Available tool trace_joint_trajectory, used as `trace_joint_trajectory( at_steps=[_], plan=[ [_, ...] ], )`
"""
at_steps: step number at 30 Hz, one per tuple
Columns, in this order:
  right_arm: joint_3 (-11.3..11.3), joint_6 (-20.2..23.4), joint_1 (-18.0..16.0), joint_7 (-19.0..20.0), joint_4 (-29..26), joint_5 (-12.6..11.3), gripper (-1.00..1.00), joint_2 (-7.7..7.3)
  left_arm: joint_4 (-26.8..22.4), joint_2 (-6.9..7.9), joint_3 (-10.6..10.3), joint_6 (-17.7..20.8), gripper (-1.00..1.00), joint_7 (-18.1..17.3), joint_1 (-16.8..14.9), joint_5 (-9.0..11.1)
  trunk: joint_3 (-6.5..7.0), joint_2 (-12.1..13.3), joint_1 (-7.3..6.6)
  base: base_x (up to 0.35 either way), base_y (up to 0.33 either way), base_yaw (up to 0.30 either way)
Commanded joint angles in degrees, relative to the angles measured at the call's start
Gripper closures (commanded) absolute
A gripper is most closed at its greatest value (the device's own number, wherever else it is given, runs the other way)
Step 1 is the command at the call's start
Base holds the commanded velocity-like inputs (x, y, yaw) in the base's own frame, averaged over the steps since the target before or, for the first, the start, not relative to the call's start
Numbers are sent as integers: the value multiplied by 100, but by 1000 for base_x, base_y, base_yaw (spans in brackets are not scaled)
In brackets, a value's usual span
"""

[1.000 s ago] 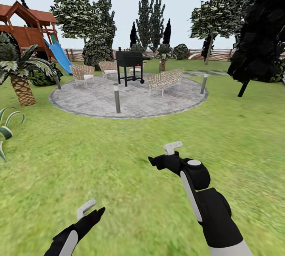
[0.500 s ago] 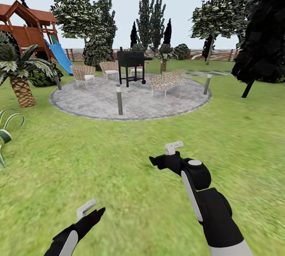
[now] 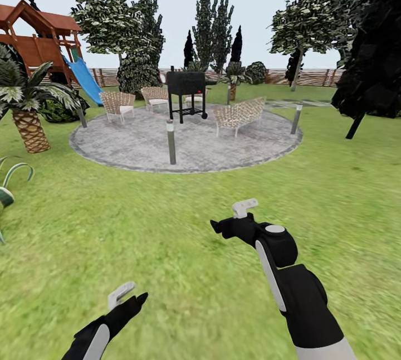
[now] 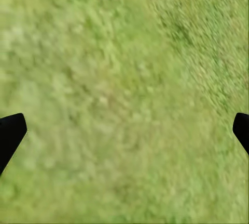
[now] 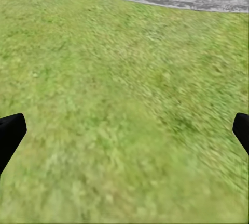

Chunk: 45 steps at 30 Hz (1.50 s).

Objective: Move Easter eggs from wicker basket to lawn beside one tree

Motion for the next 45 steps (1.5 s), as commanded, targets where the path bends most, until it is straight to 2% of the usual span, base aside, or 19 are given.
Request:
trace_joint_trajectory(
  at_steps=[1, 21, 26, 28, 32, 37, 45],
  plan=[
    [-4, 26, -6, 32, -6, 36, -100, 1, -3, -4, 16, 36, -100, -15, -3, 39, -6, -3, 3, 258, 184, 0],
    [1, 23, -7, 43, -6, 36, -100, 1, -3, 11, 40, -1, -100, -24, -3, 39, -6, -3, 3, 258, 185, 0],
    [0, 23, -6, 43, -6, 36, -100, -1, -38, 16, 119, -1, -100, -46, 17, 56, -6, -3, 3, 258, 185, 0],
    [4, 23, -5, 43, -6, 36, -100, -2, -55, 17, 239, 10, -100, -112, 24, 65, -6, -3, 3, 257, 186, 0],
    [6, 23, -6, 43, -6, 36, -100, -2, -61, 18, 321, 28, -100, -296, 29, 65, -6, -3, 3, 257, 186, 0],
    [12, 29, -8, 43, -6, 36, -100, -2, -54, 18, 359, 40, -100, -448, 31, 59, -6, -3, 3, 257, 186, 0],
    [11, 32, -6, 43, -6, 36, -100, -2, -22, 18, 377, 58, -100, -505, 32, 57, -6, -3, 3, 257, 186, 0]
  ],
)
